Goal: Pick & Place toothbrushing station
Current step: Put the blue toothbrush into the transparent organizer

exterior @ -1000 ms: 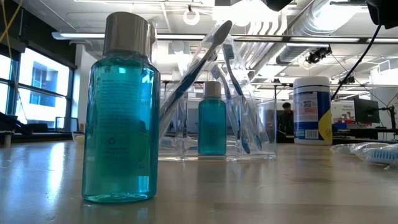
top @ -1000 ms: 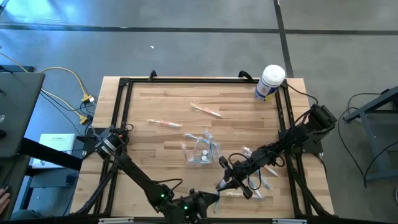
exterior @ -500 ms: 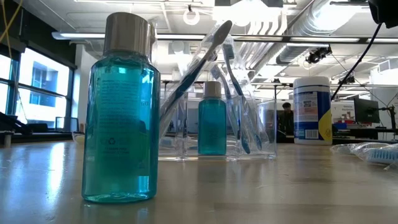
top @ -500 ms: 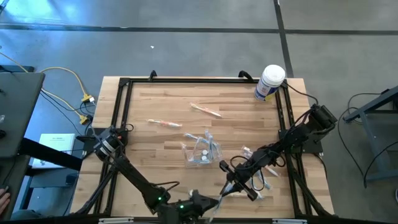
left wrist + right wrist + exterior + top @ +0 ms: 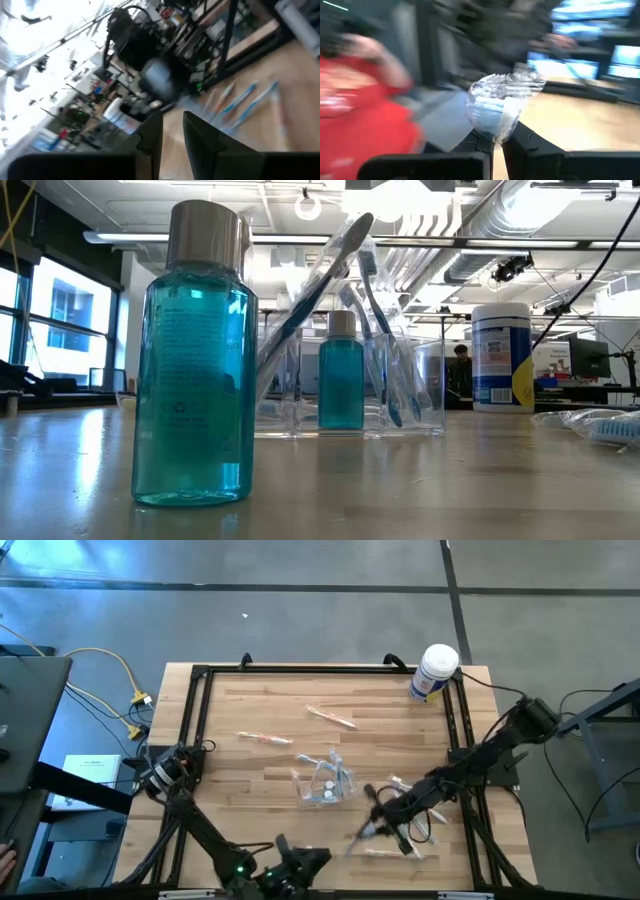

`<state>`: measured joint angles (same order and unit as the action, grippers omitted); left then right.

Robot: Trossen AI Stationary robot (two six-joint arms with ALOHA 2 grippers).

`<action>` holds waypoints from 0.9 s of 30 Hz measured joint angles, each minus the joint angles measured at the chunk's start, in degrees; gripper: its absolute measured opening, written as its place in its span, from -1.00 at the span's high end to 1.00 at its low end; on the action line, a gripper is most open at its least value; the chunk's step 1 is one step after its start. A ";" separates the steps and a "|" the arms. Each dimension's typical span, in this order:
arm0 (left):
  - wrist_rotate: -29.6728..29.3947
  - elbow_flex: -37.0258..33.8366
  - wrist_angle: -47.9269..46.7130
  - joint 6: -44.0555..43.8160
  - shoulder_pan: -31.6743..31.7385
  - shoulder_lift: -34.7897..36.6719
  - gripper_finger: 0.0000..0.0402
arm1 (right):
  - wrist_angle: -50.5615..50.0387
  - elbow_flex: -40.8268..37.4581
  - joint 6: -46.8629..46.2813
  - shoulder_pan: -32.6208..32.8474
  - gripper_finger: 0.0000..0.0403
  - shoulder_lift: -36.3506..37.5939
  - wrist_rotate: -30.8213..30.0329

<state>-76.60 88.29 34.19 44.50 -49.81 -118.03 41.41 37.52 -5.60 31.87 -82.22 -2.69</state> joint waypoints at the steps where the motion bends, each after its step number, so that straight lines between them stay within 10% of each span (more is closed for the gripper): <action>1: -0.04 0.00 -0.10 -1.52 -0.20 0.37 0.67 | -3.57 0.00 1.01 0.36 0.94 1.68 -4.85; 8: -5.93 0.00 -0.31 -4.02 0.21 3.61 0.78 | -17.82 0.00 2.64 0.66 0.94 8.48 -30.39; 27: -11.35 -0.04 -4.55 5.41 13.21 10.36 0.84 | -28.96 0.07 -4.85 -6.63 0.94 8.45 -29.96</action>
<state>-87.94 88.25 29.64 49.92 -36.59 -107.68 12.44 37.58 -10.44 25.24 -73.78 -32.65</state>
